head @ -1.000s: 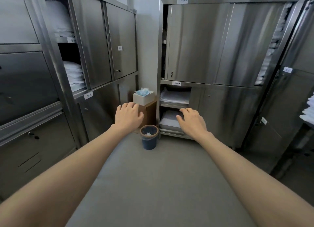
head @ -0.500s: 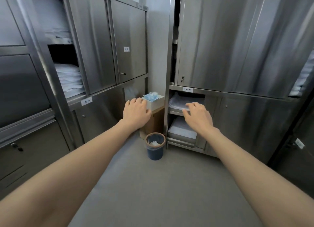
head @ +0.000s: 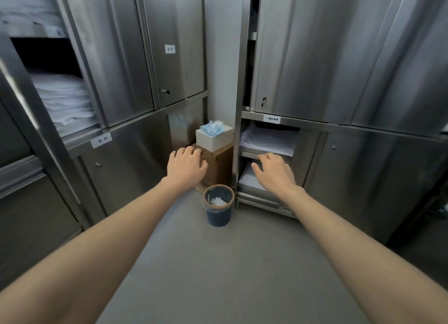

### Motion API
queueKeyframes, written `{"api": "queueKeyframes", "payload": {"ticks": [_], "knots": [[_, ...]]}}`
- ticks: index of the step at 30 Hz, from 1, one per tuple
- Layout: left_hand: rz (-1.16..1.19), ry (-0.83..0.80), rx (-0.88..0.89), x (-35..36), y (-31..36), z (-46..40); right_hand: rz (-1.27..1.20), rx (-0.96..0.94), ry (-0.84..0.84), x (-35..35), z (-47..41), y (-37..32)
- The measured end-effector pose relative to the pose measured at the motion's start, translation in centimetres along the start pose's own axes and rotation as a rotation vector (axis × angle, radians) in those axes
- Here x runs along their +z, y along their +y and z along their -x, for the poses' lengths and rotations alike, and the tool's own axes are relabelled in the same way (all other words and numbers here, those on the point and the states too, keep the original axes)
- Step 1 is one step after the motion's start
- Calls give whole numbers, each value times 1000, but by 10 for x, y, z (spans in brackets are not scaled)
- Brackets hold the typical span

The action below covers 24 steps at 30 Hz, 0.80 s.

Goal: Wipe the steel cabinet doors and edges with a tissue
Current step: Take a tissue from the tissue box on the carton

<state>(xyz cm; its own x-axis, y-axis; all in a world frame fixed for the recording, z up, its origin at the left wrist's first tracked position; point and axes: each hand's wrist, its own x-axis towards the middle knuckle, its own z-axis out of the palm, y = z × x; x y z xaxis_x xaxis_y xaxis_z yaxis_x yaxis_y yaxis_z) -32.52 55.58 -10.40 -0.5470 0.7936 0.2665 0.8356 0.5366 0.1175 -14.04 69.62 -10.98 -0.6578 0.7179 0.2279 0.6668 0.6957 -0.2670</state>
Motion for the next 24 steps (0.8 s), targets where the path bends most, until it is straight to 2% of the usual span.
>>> {"api": "queueKeyframes", "payload": {"ticks": [10,19,24], "knots": [[4,46,-12,22,-70,-177,-19,-21,89,23,-192,-43],[13,-76,-27,83,-110,-252,-13,6,-4,104,-274,-44],[11,-50,-57,98,-126,-312,-19,-9,-8,117,-337,-40]]}}
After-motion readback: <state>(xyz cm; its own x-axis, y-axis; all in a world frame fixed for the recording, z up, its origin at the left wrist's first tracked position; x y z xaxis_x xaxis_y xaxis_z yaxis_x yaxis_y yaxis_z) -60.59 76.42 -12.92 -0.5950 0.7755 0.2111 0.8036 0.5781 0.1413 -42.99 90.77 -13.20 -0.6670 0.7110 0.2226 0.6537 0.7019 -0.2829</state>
